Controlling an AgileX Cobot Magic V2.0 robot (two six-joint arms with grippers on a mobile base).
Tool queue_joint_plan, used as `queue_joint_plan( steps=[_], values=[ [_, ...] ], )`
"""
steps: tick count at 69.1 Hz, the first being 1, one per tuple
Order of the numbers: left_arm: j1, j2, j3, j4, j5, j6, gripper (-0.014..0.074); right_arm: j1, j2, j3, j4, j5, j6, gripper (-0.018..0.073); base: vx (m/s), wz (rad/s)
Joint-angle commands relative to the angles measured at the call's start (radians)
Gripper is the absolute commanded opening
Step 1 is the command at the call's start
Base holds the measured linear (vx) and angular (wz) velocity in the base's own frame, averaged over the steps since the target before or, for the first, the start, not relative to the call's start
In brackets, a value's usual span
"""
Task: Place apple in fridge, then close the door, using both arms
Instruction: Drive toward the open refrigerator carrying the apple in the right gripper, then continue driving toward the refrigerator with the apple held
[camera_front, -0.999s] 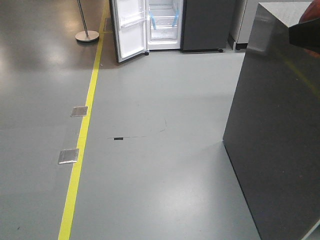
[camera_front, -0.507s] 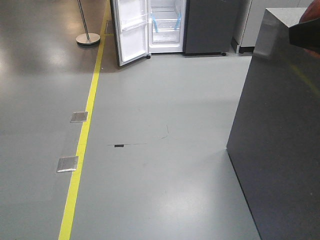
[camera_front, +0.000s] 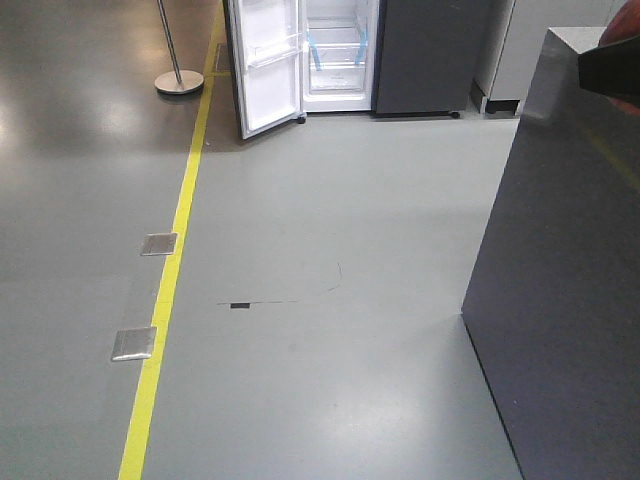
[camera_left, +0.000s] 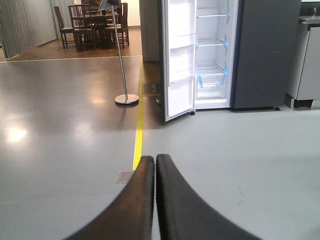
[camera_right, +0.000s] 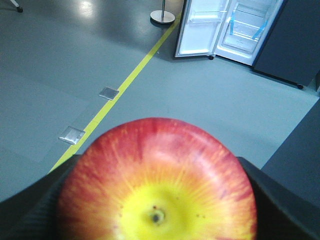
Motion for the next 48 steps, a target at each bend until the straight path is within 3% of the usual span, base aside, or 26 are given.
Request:
queue_joint_plan(
  steps=[1,48],
  values=[
    [-0.002,-0.016,0.015,-0.001,-0.07,-0.007,-0.0008,0.001,-0.014,-0.029,0.018,-0.076,0.002,0.0076,0.13,0.03],
    [-0.002,-0.016,0.015,-0.001,-0.07,-0.007,-0.0008,0.001,-0.014,-0.029,0.018,-0.076,0.002,0.0076,0.13,0.03]
  ],
)
